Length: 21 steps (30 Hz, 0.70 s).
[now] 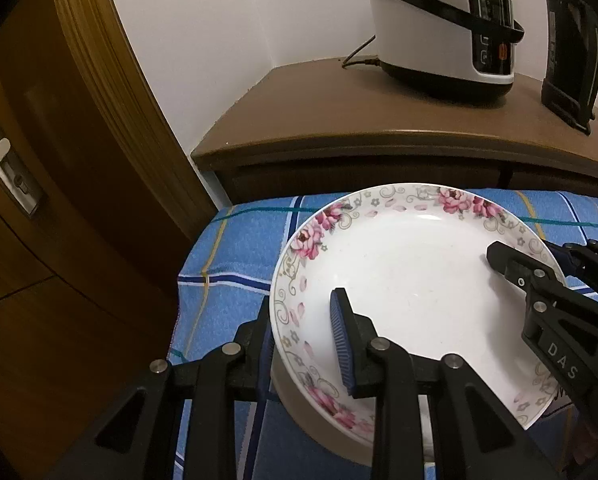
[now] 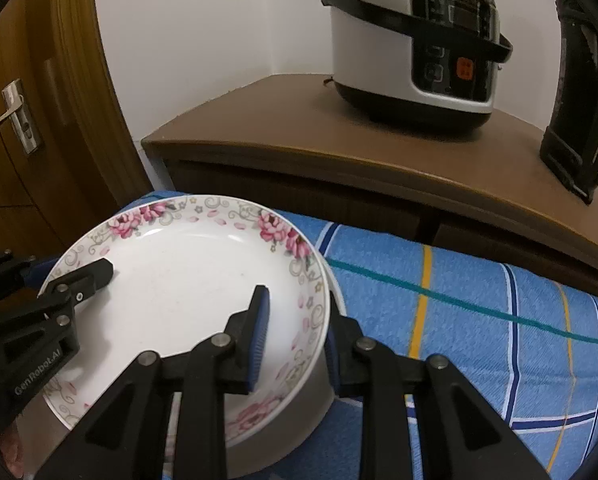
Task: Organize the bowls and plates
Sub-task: 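Carry the pink-floral plate over the plain white flat plate with both grippers, then lower the pink-floral plate onto the white plate and open both grippers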
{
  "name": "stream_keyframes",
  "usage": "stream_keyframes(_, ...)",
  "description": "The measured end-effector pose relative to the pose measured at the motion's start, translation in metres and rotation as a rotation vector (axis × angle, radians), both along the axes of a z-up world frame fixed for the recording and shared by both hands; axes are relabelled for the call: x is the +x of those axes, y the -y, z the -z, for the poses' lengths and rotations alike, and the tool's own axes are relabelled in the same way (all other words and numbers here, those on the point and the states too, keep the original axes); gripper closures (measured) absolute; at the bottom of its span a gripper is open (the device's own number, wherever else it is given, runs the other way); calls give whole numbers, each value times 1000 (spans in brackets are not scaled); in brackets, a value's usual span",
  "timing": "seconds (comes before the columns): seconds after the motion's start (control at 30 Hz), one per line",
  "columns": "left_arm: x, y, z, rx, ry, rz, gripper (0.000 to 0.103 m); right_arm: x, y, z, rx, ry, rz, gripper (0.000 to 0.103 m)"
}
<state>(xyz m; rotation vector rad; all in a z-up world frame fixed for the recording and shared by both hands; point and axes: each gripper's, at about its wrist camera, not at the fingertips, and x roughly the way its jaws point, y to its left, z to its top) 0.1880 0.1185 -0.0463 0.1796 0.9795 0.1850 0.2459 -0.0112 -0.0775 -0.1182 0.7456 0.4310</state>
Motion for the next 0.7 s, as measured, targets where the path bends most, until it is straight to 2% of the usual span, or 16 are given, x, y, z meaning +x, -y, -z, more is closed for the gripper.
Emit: stream_keyframes(0.7,-2,-3,10,-21,-53,-7,72,-4,-15,12,-37,12,-31,78)
